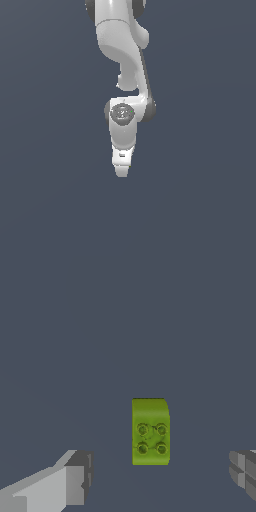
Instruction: Pick up the object and move it to a goal position.
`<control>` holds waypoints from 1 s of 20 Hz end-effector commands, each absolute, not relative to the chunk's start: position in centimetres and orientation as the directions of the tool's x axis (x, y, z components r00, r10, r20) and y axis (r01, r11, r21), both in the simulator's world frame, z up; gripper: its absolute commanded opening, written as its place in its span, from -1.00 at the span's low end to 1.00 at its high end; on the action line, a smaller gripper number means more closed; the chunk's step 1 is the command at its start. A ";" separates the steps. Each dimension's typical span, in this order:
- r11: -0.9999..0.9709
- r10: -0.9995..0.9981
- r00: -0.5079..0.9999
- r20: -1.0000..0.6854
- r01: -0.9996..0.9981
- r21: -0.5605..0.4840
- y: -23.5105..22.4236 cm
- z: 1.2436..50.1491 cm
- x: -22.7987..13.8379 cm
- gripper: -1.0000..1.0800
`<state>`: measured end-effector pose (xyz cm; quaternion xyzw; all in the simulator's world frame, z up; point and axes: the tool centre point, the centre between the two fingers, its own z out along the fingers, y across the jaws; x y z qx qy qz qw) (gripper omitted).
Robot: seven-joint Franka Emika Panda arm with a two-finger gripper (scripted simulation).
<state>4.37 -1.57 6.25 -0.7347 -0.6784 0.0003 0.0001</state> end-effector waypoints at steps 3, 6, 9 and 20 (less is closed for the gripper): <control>-0.079 0.997 0.079 0.000 0.997 0.000 -1.6 5.6 4.4 0.92; -0.077 0.997 0.077 0.000 0.997 0.000 -1.5 4.4 4.3 0.92; -0.075 0.997 0.075 0.000 0.997 0.000 -1.5 2.7 4.3 0.92; -0.074 0.997 0.074 0.000 0.997 0.000 -1.5 1.2 4.4 -1.00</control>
